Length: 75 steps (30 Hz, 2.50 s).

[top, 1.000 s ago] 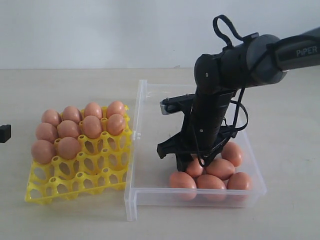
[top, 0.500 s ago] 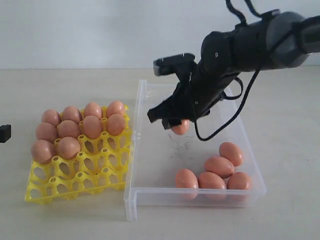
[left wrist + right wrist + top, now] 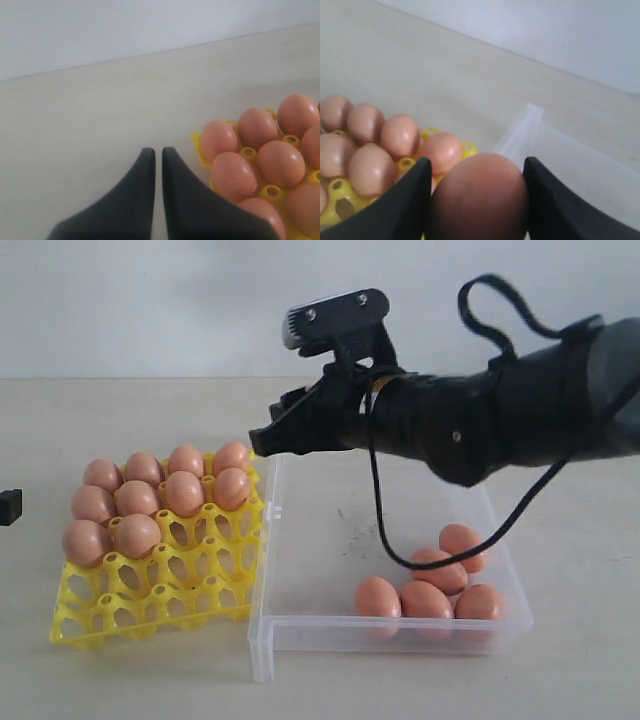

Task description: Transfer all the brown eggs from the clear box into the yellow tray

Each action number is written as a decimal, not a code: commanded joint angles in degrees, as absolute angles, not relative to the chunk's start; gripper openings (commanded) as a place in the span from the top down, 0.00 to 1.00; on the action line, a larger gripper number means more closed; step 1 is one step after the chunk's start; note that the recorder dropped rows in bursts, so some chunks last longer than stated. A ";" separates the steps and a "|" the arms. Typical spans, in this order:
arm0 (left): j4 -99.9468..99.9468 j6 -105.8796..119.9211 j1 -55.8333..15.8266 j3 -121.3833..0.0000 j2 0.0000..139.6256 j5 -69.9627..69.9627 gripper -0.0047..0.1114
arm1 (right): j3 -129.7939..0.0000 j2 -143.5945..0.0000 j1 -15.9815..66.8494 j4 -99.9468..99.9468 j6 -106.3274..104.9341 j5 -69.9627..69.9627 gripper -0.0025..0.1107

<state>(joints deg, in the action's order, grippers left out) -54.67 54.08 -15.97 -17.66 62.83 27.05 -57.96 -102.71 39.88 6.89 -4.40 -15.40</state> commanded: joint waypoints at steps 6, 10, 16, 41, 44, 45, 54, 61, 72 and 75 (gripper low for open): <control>-55.18 53.53 -15.86 -17.42 62.38 27.04 0.93 | -56.75 -109.64 43.17 -23.00 11.51 -36.56 0.98; -55.42 53.53 -15.86 -17.42 62.38 27.04 0.93 | -59.64 -113.58 42.67 -35.18 18.28 -41.37 0.98; -55.68 53.53 -15.86 -17.42 62.38 27.04 0.93 | -68.32 -119.10 42.67 -56.49 35.29 -41.37 0.98; -55.68 53.53 -15.86 -17.42 62.38 27.41 0.93 | -72.10 -126.44 40.45 -52.86 36.57 -40.47 0.98; -55.68 53.53 -15.86 -17.42 62.38 27.41 0.93 | -72.10 -126.44 40.45 -52.34 35.86 -40.47 0.98; -55.68 53.53 -15.86 -17.42 62.38 27.41 0.93 | -72.10 -126.44 40.45 -52.34 35.85 -40.24 0.98; -55.68 53.53 -15.86 -17.42 62.38 27.51 0.93 | -72.20 -126.44 40.45 -50.54 33.70 -38.49 0.98; -55.68 53.53 -15.86 -17.42 62.38 27.51 0.93 | -73.48 -126.54 40.55 -51.90 34.56 -37.48 0.98; -55.56 53.53 -15.86 -17.42 62.38 28.18 0.93 | -75.50 -128.20 40.55 -56.20 38.44 -36.26 0.98; -55.56 53.53 -15.86 -17.42 62.38 28.18 0.93 | -75.60 -130.19 40.55 -55.98 37.95 -37.12 0.98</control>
